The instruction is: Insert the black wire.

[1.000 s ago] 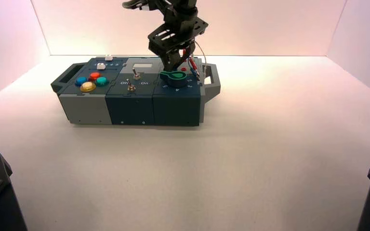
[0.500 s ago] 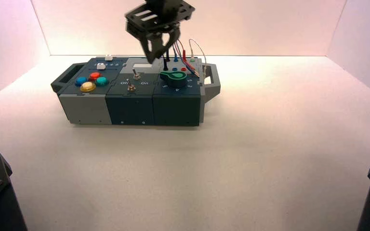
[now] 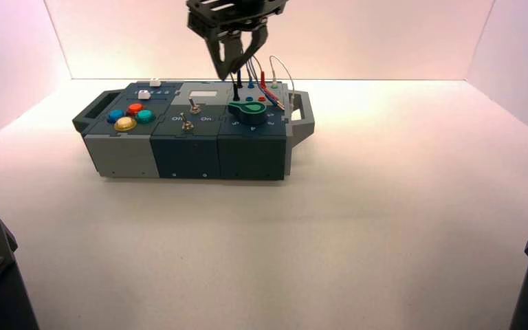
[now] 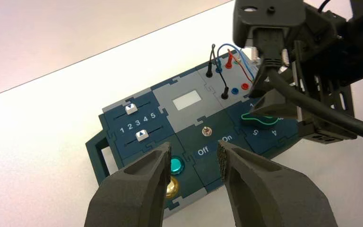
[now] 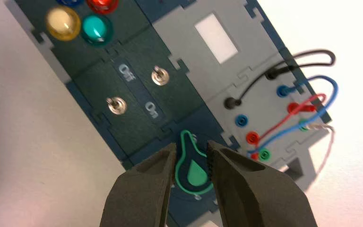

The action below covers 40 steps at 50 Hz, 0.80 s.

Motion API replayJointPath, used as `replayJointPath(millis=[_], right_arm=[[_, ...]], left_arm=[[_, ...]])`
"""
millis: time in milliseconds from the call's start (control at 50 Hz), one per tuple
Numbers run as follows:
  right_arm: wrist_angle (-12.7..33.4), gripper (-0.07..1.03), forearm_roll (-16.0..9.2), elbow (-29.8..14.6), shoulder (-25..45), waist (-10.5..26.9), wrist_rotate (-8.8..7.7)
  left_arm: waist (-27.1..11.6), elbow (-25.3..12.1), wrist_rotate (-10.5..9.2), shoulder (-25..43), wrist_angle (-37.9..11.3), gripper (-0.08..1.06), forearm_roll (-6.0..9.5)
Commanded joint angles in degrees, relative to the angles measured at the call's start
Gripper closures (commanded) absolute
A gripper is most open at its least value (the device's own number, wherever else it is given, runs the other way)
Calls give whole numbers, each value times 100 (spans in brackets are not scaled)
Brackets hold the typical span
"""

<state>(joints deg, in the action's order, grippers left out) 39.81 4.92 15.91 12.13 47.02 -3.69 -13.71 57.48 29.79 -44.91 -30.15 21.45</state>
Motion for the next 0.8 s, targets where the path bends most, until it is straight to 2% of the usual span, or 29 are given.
replayJointPath(millis=[20,320,460,800], right_arm=[[-9,60,62,0,-272,-70,9],[-9,60,97,299,-773,-97,0],[79,60,132,510,-1116,-229,-26],[141,60,176,967,-1503,-404,-70]], left_arm=[[18,-62,18,9,44,44,-9],[18,-35,18,18,97,44,-9],[18,9,26,35,211,44,-9],[26,70,35,396,334,44,-62]])
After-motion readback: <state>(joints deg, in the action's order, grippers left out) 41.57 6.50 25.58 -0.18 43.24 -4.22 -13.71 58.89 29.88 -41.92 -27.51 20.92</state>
